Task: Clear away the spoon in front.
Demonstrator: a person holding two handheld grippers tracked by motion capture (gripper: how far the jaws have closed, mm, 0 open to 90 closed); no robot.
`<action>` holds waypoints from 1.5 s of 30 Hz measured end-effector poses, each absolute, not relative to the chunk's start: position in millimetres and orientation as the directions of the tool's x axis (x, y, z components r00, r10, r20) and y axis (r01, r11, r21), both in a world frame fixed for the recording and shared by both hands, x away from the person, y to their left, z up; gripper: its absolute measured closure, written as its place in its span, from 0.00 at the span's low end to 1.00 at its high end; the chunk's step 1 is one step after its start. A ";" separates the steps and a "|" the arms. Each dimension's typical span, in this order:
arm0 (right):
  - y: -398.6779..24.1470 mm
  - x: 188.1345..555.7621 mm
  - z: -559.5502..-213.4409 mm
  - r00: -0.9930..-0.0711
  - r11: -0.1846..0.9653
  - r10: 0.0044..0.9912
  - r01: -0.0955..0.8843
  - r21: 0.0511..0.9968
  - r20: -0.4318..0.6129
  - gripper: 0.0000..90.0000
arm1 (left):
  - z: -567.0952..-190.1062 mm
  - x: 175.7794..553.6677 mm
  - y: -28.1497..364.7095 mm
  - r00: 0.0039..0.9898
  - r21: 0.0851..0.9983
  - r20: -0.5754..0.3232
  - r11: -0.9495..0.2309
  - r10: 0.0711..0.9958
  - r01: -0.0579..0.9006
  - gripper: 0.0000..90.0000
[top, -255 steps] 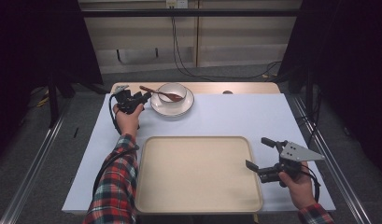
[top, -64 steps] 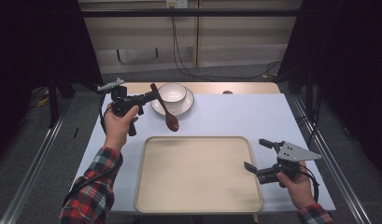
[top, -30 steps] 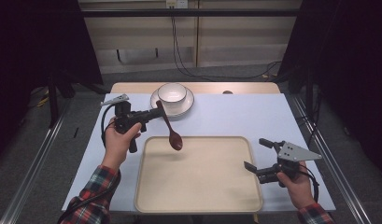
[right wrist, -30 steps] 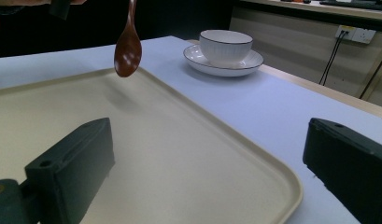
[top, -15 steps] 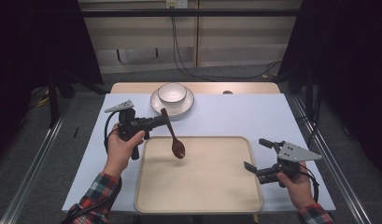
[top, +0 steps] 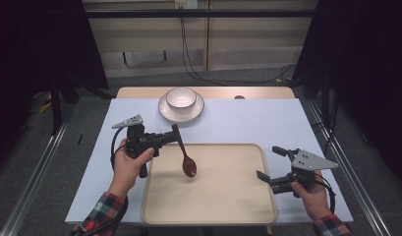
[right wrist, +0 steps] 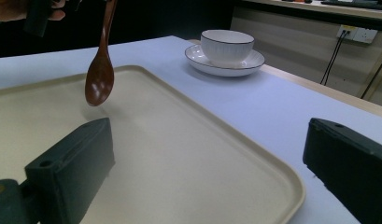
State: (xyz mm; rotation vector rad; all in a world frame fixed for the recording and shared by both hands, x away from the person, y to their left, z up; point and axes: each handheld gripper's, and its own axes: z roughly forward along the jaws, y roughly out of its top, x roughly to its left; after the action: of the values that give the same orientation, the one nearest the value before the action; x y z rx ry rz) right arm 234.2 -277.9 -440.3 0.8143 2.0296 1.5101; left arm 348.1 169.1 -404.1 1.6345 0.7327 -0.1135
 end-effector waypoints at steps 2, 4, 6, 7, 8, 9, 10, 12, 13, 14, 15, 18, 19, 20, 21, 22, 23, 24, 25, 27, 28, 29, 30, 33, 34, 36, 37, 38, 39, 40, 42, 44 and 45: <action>-278.1 234.6 -440.4 -0.712 0.217 0.702 0.172 0.961 -0.031 0.02 | -404.9 346.0 168.3 0.791 0.856 -0.470 -0.018 0.391 0.517 0.94; -278.4 234.7 -440.4 -0.713 0.220 0.701 0.170 0.960 -0.034 0.02 | -405.6 344.0 167.7 0.790 0.852 -0.477 -0.017 0.387 0.523 0.94; -278.0 234.3 -440.2 -0.708 0.215 0.705 0.176 0.961 -0.029 0.02 | -407.0 342.1 167.2 0.794 0.853 -0.473 -0.027 0.382 0.521 0.94; -277.9 234.2 -440.2 -0.709 0.216 0.705 0.176 0.960 -0.029 0.02 | -408.0 340.9 166.8 0.794 0.853 -0.473 -0.028 0.382 0.522 0.94; -277.8 234.3 -440.1 -0.709 0.218 0.705 0.174 0.960 -0.032 0.02 | -408.8 339.7 166.0 0.792 0.850 -0.479 -0.028 0.378 0.527 0.94; -277.4 234.2 -440.1 -0.705 0.217 0.708 0.173 0.961 -0.033 0.02 | -409.4 339.1 166.5 0.800 0.853 -0.468 -0.043 0.376 0.520 0.94; -277.7 234.3 -440.0 -0.711 0.217 0.702 0.172 0.961 -0.031 0.02 | -409.6 338.0 165.8 0.796 0.851 -0.473 -0.037 0.377 0.523 0.94; -277.9 234.8 -439.7 -0.713 0.219 0.700 0.165 0.962 -0.037 0.02 | -410.2 336.1 165.4 0.798 0.850 -0.477 -0.038 0.368 0.525 0.94; -277.7 234.7 -439.6 -0.712 0.218 0.702 0.167 0.962 -0.035 0.02 | -410.8 335.4 166.2 0.802 0.853 -0.468 -0.048 0.371 0.519 0.94; -277.6 234.7 -439.6 -0.711 0.217 0.702 0.167 0.962 -0.035 0.02 | -411.3 334.8 165.7 0.800 0.850 -0.476 -0.043 0.365 0.525 0.94; -277.4 234.7 -439.5 -0.712 0.217 0.702 0.167 0.962 -0.035 0.02 | -412.1 334.0 166.1 0.799 0.848 -0.475 -0.049 0.368 0.527 0.94; -277.0 235.0 -439.4 -0.714 0.215 0.700 0.171 0.962 -0.030 0.02 | -415.1 332.0 166.2 0.797 0.845 -0.479 -0.054 0.368 0.532 0.94; -276.9 234.9 -439.3 -0.711 0.217 0.702 0.171 0.961 -0.032 0.02 | -415.7 330.9 165.7 0.797 0.844 -0.482 -0.053 0.364 0.534 0.94; -276.9 235.0 -439.1 -0.714 0.216 0.700 0.169 0.962 -0.032 0.02 | -416.0 329.7 164.9 0.793 0.840 -0.492 -0.046 0.360 0.541 0.94; -277.1 234.7 -438.7 -0.713 0.212 0.700 0.174 0.962 -0.026 0.02 | -416.0 328.9 164.8 0.796 0.840 -0.490 -0.051 0.355 0.540 0.94; -277.3 234.7 -438.5 -0.715 0.212 0.699 0.175 0.961 -0.024 0.02 | -415.5 327.3 164.1 0.794 0.840 -0.490 -0.049 0.358 0.541 0.94; -277.4 235.0 -438.4 -0.715 0.213 0.699 0.173 0.961 -0.026 0.02 | -414.9 326.1 164.4 0.799 0.841 -0.488 -0.056 0.352 0.538 0.93; -277.3 235.2 -438.5 -0.715 0.213 0.698 0.172 0.962 -0.026 0.02 | -414.4 325.3 164.6 0.801 0.842 -0.484 -0.060 0.352 0.536 0.93; -277.1 235.1 -438.4 -0.715 0.211 0.698 0.174 0.962 -0.024 0.02 | -414.1 323.9 164.2 0.797 0.840 -0.494 -0.047 0.348 0.541 0.93; -276.9 235.3 -438.3 -0.713 0.209 0.701 0.171 0.963 -0.026 0.02 | -414.3 321.8 165.5 0.800 0.841 -0.491 -0.053 0.344 0.539 0.93; -276.7 235.7 -438.4 -0.713 0.213 0.701 0.168 0.963 -0.031 0.02 | -414.6 320.5 165.7 0.799 0.840 -0.494 -0.047 0.342 0.540 0.93; -276.3 236.2 -438.7 -0.714 0.209 0.699 0.164 0.964 -0.030 0.02 | -415.0 319.8 166.4 0.799 0.839 -0.495 -0.051 0.340 0.542 0.93; -276.2 236.0 -438.7 -0.711 0.210 0.702 0.170 0.963 -0.027 0.02 | -415.1 318.9 166.4 0.795 0.836 -0.499 -0.049 0.344 0.546 0.93; -275.7 236.8 -439.0 -0.712 0.213 0.701 0.167 0.963 -0.031 0.02 | -416.8 317.0 166.7 0.796 0.834 -0.504 -0.052 0.337 0.550 0.93; -275.6 237.0 -439.0 -0.713 0.213 0.701 0.166 0.963 -0.032 0.02 | -417.6 316.1 165.8 0.793 0.831 -0.508 -0.052 0.336 0.554 0.93; -275.4 237.1 -438.9 -0.712 0.212 0.701 0.167 0.963 -0.031 0.02 | -419.5 315.9 164.8 0.797 0.831 -0.504 -0.065 0.333 0.553 0.93; -275.5 237.2 -438.8 -0.714 0.215 0.699 0.168 0.962 -0.032 0.02 | -420.6 315.6 163.7 0.797 0.829 -0.505 -0.069 0.332 0.555 0.93; -275.4 237.1 -438.8 -0.716 0.214 0.698 0.168 0.962 -0.030 0.02 | -421.2 315.3 162.7 0.796 0.827 -0.506 -0.077 0.333 0.557 0.93; -275.3 237.1 -438.9 -0.716 0.214 0.697 0.167 0.962 -0.031 0.02 | -422.1 315.5 162.4 0.800 0.829 -0.500 -0.083 0.331 0.553 0.93; -275.2 237.2 -438.9 -0.717 0.215 0.697 0.165 0.962 -0.033 0.02 | -422.9 315.2 161.3 0.799 0.827 -0.503 -0.084 0.331 0.555 0.93; -275.2 237.2 -438.9 -0.717 0.216 0.696 0.164 0.962 -0.034 0.02 | -424.1 315.6 161.0 0.798 0.825 -0.507 -0.085 0.326 0.559 0.93; -275.2 237.4 -439.1 -0.718 0.216 0.696 0.166 0.962 -0.032 0.02 | -424.3 316.2 160.9 0.800 0.825 -0.505 -0.090 0.324 0.557 0.93; -275.4 237.2 -439.0 -0.717 0.218 0.697 0.172 0.961 -0.030 0.02 | -424.6 316.4 161.0 0.799 0.825 -0.506 -0.090 0.324 0.559 0.93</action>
State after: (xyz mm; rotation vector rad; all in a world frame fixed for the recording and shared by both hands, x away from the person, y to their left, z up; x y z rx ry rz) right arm 237.2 -275.4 -439.0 0.8003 2.0373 1.5157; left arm 316.4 161.0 -424.6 1.6941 0.6983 -0.2247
